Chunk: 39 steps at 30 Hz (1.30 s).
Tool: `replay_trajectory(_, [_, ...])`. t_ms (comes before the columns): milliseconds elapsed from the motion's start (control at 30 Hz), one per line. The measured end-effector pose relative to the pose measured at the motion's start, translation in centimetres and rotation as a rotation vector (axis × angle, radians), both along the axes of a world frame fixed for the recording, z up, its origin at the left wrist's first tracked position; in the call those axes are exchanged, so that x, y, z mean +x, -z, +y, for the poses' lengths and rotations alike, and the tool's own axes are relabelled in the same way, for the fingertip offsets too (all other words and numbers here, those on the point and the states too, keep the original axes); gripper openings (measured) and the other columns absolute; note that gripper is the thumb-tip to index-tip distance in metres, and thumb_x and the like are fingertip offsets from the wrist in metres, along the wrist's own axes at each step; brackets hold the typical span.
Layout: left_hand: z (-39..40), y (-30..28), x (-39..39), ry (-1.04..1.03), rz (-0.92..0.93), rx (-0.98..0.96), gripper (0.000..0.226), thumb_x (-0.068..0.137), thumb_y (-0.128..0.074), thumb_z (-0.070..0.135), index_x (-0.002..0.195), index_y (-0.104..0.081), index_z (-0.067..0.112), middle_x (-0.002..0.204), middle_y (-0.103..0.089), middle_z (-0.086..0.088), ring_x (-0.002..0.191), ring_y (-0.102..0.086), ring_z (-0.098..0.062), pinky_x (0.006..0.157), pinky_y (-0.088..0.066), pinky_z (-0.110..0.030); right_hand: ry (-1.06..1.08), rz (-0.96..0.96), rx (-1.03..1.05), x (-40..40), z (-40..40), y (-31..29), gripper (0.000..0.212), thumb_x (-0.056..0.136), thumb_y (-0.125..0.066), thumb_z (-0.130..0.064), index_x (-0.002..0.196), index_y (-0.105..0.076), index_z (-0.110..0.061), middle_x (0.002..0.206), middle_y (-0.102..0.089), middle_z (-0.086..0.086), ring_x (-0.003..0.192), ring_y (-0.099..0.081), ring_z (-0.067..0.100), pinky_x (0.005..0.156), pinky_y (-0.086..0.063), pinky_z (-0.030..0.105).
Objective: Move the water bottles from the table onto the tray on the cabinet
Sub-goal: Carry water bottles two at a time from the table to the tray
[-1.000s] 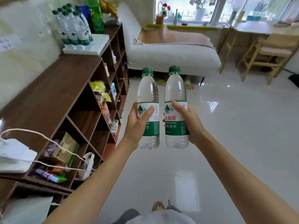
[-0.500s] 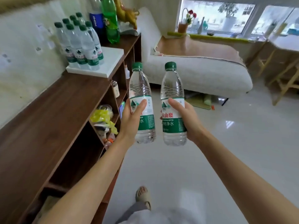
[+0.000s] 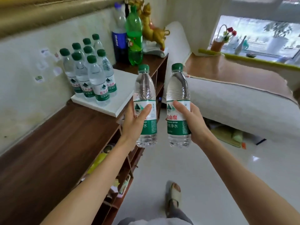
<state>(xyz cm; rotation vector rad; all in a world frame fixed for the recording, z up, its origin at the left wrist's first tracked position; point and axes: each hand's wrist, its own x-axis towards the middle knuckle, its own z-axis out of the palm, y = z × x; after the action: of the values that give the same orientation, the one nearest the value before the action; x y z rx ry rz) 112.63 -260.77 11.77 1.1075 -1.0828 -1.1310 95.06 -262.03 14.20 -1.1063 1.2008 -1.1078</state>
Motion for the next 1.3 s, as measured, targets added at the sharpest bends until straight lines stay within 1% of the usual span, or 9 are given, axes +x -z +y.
replay_trajectory(200, [-11.7, -0.2, -2.4, -0.139, 0.017, -0.033, 0.05, 0.081, -0.065, 0.035, 0.127, -0.047, 0.041, 0.118, -0.065, 0.019, 0.11, -0.064, -0.004, 0.091, -0.052, -0.031, -0.171, 0.054, -0.034, -1.2, -14.9, -0.9, 0.028, 0.085, -0.067, -0.033, 0.107, -0.061, -0.017, 0.089, -0.075, 0.004, 0.079, -0.072, 0.02, 0.07, -0.058, 0.033])
replay_trajectory(367, [-20.1, -0.4, -3.6, -0.363, 0.014, -0.074, 0.055, 0.083, -0.067, 0.03, 0.13, -0.04, 0.042, 0.126, -0.06, 0.018, 0.112, -0.061, -0.001, 0.09, -0.052, -0.025, -0.318, 0.092, -0.045, -0.7, -25.9, -1.7, 0.032, 0.085, -0.067, -0.034, 0.113, -0.057, -0.022, 0.095, -0.074, 0.0, 0.081, -0.073, 0.014, 0.069, -0.058, 0.029])
replay_trajectory(467, [-24.0, -0.3, -3.2, -0.524, -0.022, -0.11, 0.053, 0.089, -0.065, 0.017, 0.131, -0.038, 0.035, 0.122, -0.056, 0.026, 0.109, -0.057, 0.011, 0.088, -0.046, -0.01, -0.375, 0.077, -0.06, 0.7, -31.1, -1.3, 0.031, 0.086, -0.067, -0.031, 0.114, -0.059, -0.021, 0.096, -0.073, 0.002, 0.082, -0.072, 0.013, 0.069, -0.057, 0.027])
replay_trajectory(567, [-28.3, 0.3, -1.6, -0.661, -0.057, -0.126, 0.059, 0.089, -0.065, 0.013, 0.138, -0.036, 0.025, 0.128, -0.052, 0.022, 0.111, -0.053, 0.016, 0.088, -0.042, -0.003, -0.44, 0.099, -0.096, 3.0, -36.3, -0.7, 0.029, 0.085, -0.069, -0.03, 0.112, -0.061, -0.023, 0.099, -0.073, 0.002, 0.088, -0.071, 0.016, 0.077, -0.058, 0.032])
replay_trajectory(700, [-33.0, 1.2, 1.2, -0.722, -0.096, -0.134, 0.061, 0.087, -0.068, 0.01, 0.136, -0.037, 0.028, 0.13, -0.053, 0.019, 0.115, -0.053, 0.012, 0.091, -0.043, -0.006, -0.475, 0.09, -0.133, 6.5, -41.9, 0.1, 0.038, 0.083, -0.071, -0.03, 0.117, -0.059, -0.019, 0.104, -0.072, 0.005, 0.094, -0.07, 0.021, 0.086, -0.057, 0.039])
replay_trajectory(933, [-38.2, 2.8, 5.7, -0.807, -0.166, -0.129, 0.074, 0.082, -0.072, 0.004, 0.144, -0.031, 0.009, 0.14, -0.051, 0.0, 0.128, -0.05, -0.008, 0.11, -0.04, -0.028, -0.573, 0.062, -0.101, 12.6, -48.9, 1.1, 0.043, 0.082, -0.072, -0.029, 0.121, -0.056, -0.023, 0.109, -0.071, 0.002, 0.099, -0.069, 0.018, 0.092, -0.054, 0.043])
replay_trajectory(1033, [-38.9, 3.2, 6.8, -0.925, -0.158, -0.097, 0.075, 0.082, -0.071, 0.004, 0.144, -0.03, 0.008, 0.142, -0.05, -0.004, 0.129, -0.05, -0.011, 0.11, -0.04, -0.03, -0.661, 0.073, -0.094, 14.9, -50.8, 1.7, 0.045, 0.081, -0.073, -0.024, 0.122, -0.053, -0.023, 0.112, -0.069, -0.002, 0.1, -0.068, 0.012, 0.091, -0.054, 0.037])
replay_trajectory(1133, [-39.8, 3.5, 8.0, -1.019, -0.157, -0.086, 0.072, 0.082, -0.071, 0.0, 0.142, -0.032, 0.005, 0.136, -0.054, -0.007, 0.125, -0.054, -0.012, 0.105, -0.043, -0.026, -0.78, 0.083, -0.124, 17.2, -52.5, 2.1, 0.045, 0.08, -0.074, -0.021, 0.117, -0.051, -0.03, 0.111, -0.068, -0.01, 0.097, -0.067, 0.003, 0.082, -0.053, 0.023])
replay_trajectory(1300, [-40.9, 3.9, 8.0, -1.25, -0.16, -0.02, 0.073, 0.082, -0.072, 0.001, 0.142, -0.031, 0.011, 0.135, -0.053, 0.001, 0.124, -0.053, -0.007, 0.103, -0.043, -0.02, -0.98, 0.045, -0.124, 20.0, -54.6, 3.2, 0.048, 0.078, -0.075, -0.011, 0.114, -0.049, -0.03, 0.108, -0.066, -0.011, 0.094, -0.066, -0.003, 0.073, -0.052, 0.013])
